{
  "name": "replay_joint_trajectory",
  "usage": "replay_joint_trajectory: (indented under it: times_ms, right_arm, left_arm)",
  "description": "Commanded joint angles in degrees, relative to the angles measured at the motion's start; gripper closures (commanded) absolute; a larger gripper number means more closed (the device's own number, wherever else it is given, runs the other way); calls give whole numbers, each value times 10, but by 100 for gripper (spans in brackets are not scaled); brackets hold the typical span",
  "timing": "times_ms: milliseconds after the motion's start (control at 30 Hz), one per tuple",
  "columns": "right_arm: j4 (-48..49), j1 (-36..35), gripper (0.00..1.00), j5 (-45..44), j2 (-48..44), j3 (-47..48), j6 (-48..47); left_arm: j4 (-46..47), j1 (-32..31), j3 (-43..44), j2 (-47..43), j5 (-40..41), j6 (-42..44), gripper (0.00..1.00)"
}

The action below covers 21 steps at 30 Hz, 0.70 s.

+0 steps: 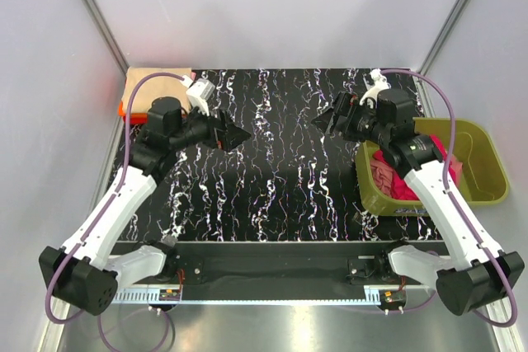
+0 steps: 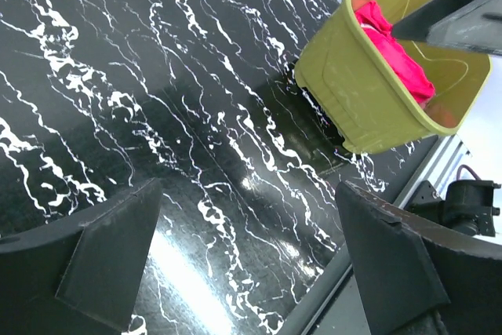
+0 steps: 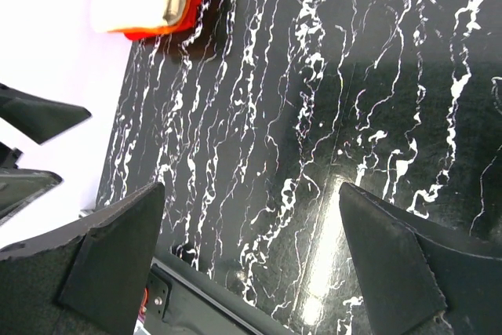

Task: Fold and stack the t-shirts
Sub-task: Reset both grippers

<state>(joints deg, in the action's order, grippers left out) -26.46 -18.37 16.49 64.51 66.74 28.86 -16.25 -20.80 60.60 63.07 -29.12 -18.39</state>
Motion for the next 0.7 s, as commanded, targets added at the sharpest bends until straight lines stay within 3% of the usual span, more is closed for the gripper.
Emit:
replay_joint_trajectory:
  times_ms: [0, 667]
  right_arm:
    - [4, 2, 0, -24, -23, 0, 8]
    - [-4, 2, 0, -86, -29, 5, -5]
  left_arm:
    - [38, -2, -14, -15, -11, -8, 1]
    - [36, -1, 7, -22, -19, 1, 1]
